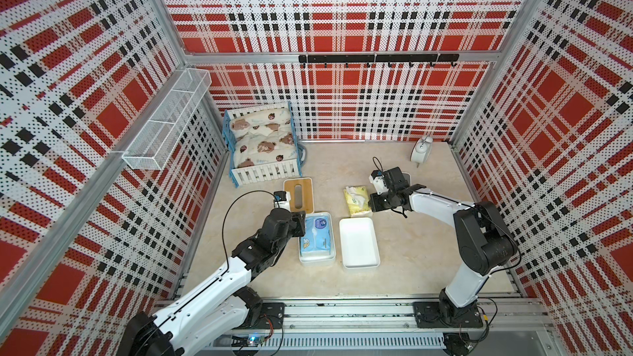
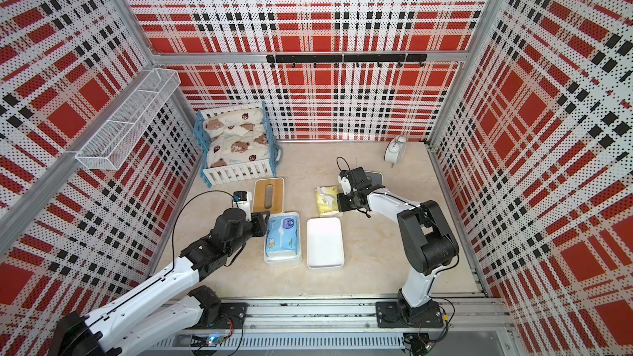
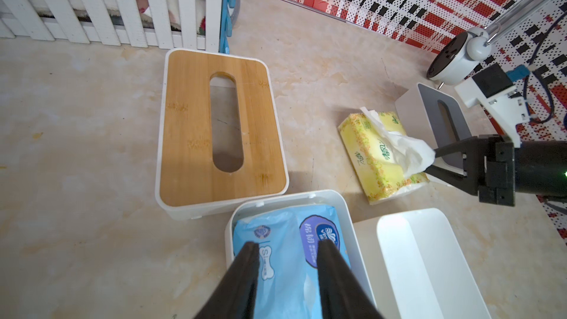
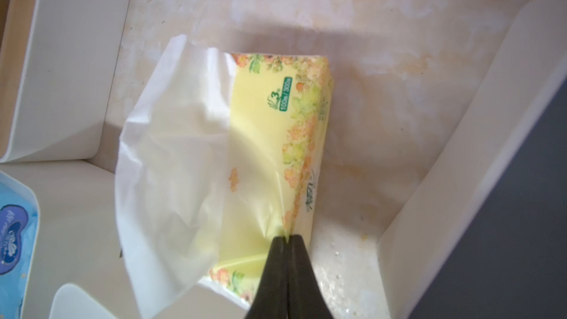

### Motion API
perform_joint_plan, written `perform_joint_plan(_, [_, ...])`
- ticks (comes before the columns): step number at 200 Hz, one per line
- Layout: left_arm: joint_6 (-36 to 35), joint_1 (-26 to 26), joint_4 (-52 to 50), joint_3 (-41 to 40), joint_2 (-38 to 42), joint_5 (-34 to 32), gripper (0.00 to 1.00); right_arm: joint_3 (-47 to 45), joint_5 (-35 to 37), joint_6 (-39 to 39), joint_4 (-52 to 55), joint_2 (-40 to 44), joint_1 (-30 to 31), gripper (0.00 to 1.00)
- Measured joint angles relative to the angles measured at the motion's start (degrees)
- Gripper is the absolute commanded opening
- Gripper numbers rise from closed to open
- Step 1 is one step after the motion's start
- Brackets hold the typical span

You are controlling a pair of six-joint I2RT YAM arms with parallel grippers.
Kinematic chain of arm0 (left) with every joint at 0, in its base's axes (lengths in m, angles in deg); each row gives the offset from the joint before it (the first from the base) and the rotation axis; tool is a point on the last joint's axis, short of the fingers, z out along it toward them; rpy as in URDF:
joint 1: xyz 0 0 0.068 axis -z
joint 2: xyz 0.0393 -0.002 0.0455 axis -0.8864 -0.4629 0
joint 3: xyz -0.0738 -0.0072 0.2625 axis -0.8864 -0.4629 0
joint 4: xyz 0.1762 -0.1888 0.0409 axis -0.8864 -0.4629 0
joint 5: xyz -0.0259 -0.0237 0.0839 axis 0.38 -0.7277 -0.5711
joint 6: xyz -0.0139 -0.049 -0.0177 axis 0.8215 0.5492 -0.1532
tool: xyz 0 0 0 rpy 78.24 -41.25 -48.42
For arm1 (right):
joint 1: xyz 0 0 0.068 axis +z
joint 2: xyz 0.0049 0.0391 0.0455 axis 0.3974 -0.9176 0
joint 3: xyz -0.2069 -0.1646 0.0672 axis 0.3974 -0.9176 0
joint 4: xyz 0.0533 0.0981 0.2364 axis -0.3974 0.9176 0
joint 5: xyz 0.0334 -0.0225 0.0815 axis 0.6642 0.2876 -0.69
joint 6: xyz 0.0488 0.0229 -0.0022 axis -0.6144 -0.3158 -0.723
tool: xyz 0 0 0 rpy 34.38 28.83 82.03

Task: Put the tissue paper into the tissue box
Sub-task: Pick up the paper towel from the center of the board.

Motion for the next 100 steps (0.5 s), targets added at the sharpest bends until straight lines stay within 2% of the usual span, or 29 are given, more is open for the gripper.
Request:
perform_joint_plan(63, [0.0, -0.35, 0.35, -0.63, 0.61, -0.07, 0.36, 1.68, -0.94, 0.0, 0.09, 0.22, 0.0, 0.0])
perform_joint_plan(100, [0.0, -0.52, 0.35, -0.68, 1.64, -0.35, 0.35, 3.19, -2.08, -0.39, 0.44, 4.83, 0.0, 0.0])
